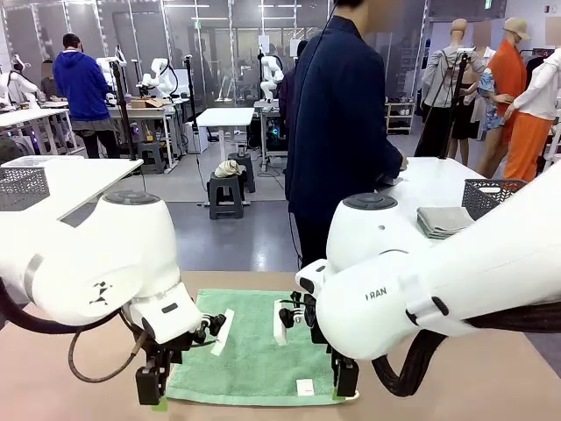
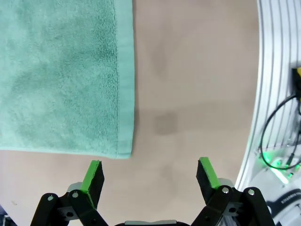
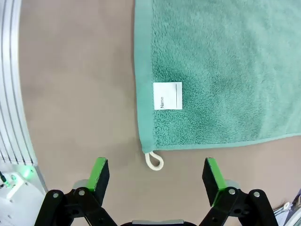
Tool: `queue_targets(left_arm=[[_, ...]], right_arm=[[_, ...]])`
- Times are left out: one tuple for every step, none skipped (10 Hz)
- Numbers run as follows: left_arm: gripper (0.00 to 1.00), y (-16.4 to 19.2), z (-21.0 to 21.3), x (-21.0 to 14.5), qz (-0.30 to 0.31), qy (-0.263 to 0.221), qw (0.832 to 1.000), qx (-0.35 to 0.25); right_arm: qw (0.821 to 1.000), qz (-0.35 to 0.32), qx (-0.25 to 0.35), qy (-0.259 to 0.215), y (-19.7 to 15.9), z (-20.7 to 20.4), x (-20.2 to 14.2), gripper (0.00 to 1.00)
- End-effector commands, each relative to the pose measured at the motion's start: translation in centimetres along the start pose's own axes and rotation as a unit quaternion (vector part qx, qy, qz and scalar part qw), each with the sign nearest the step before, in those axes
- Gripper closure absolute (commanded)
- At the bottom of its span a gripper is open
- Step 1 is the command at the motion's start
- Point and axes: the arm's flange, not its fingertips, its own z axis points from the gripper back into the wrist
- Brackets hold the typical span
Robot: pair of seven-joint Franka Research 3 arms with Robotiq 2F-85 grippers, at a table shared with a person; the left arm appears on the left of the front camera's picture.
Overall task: Fold the towels and place them in the basket.
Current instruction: When a person lays out a Towel with hook on the table, fold it in half twice.
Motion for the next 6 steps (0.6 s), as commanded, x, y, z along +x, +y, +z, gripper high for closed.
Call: queue_targets(left_arm=[[0.0,0.2,-1.5,0.1,0.016,-0.004,1.0,0.026],[0.0,0.5,-2.1,-0.1,0.023,-0.007,0.999,0.026],[0.0,0.6,-2.4,-0.2,0.026,-0.008,0.999,0.026],[0.0,0.7,-2.5,-0.4,0.027,-0.01,0.999,0.03],[0.0,0.8,-2.5,-0.5,0.029,-0.01,0.999,0.029],[0.0,0.7,-1.5,-0.7,0.014,-0.008,1.0,0.022]], right_arm=[[1.0,-0.021,-0.01,0.012,-0.4,-1.5,0.1,0.0],[0.999,-0.031,-0.01,0.021,-0.5,-2.1,0.1,0.0],[0.999,-0.031,-0.008,0.021,-0.5,-2.3,0.1,0.0],[0.999,-0.035,-0.005,0.018,-0.6,-2.4,0.0,0.0],[0.999,-0.037,0.001,0.022,-0.6,-2.5,-0.1,0.0],[0.999,-0.013,0.031,0.006,-0.8,-2.3,0.0,0.0]])
